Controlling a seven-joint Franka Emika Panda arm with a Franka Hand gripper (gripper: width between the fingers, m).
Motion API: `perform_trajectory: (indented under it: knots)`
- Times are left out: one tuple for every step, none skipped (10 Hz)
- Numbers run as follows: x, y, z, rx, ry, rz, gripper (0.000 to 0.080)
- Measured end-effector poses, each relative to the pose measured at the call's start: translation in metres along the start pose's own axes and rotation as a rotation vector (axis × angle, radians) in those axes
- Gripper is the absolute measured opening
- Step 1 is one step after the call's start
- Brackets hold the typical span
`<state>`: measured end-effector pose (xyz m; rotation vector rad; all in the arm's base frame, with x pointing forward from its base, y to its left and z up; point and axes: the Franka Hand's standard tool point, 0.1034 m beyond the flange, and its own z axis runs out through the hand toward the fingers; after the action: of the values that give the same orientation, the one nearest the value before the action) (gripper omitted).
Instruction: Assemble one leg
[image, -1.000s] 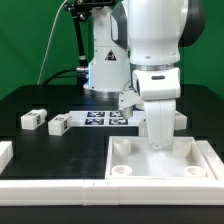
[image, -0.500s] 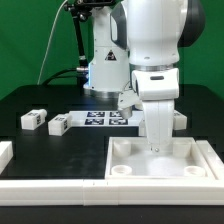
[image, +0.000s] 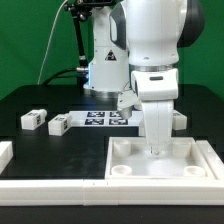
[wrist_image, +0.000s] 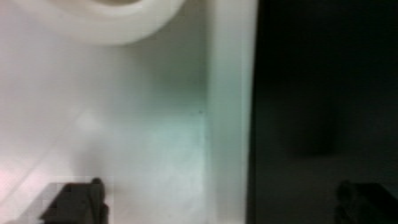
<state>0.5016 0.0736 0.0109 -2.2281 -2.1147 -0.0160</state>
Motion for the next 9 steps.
perform_trajectory:
  knots:
    - [0.000, 0.000, 0.000, 0.000, 0.000, 0.000, 0.0649]
    - [0.001, 0.000, -0.002, -0.001, -0.001, 0.016, 0.0649]
    - [0.006, 0.000, -0.013, -0.014, -0.004, 0.045, 0.0649]
    - [0.009, -0.007, -0.026, -0.026, -0.010, 0.085, 0.0649]
    - [0.011, -0.016, -0.034, -0.032, -0.014, 0.103, 0.0649]
    - [0.011, -0.022, -0.038, -0.032, -0.016, 0.133, 0.0649]
    - [0.011, -0.028, -0.038, -0.027, -0.017, 0.170, 0.0649]
    - [0.011, -0.028, -0.037, -0.026, -0.017, 0.182, 0.0649]
    - [0.010, -0.028, -0.037, -0.024, -0.017, 0.183, 0.0649]
